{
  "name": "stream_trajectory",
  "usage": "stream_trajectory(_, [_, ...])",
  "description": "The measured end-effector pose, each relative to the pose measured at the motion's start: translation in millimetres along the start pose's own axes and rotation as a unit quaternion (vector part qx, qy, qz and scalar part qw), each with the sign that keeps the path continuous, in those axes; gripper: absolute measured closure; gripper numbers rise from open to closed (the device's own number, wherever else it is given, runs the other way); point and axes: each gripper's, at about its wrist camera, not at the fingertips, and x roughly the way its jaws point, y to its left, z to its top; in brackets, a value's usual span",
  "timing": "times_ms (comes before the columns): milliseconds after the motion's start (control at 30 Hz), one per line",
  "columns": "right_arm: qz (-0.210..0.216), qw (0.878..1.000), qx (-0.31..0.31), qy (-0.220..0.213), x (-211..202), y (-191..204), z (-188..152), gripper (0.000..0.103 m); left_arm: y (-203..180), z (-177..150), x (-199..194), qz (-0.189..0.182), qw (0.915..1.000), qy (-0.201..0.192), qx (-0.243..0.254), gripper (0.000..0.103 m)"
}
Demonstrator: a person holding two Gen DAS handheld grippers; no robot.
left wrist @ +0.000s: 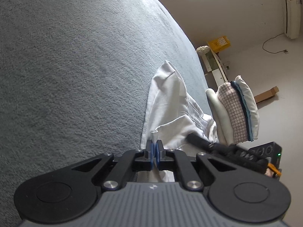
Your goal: Fold clothes
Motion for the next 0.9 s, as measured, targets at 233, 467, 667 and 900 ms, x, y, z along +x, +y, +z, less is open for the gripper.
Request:
stream_trajectory(233, [0.005, 0.999, 0.010, -0.038, -34, 3, 4, 0.072, -9, 3, -11, 0.013, 0.9999, -0.006, 0.006, 0.084])
stream_trajectory(467, [-0.080, 0.985, -0.149, 0.045, -53, 25, -23, 0.073, -38, 1, -27, 0.076, 0.9939, -0.043, 0.066, 0.059])
stream_trajectory(667, [-0.087, 0.960, -0.248, 0.096, -48, 36, -46, 0.077, -73, -3, -31, 0.118, 0.9824, -0.065, 0.129, 0.059])
stream_trajectory(900, [-0.083, 0.941, -0.305, 0.124, -29, 43, -50, 0.079, -102, -6, 16, 0.120, 0.9727, 0.006, 0.199, 0.059])
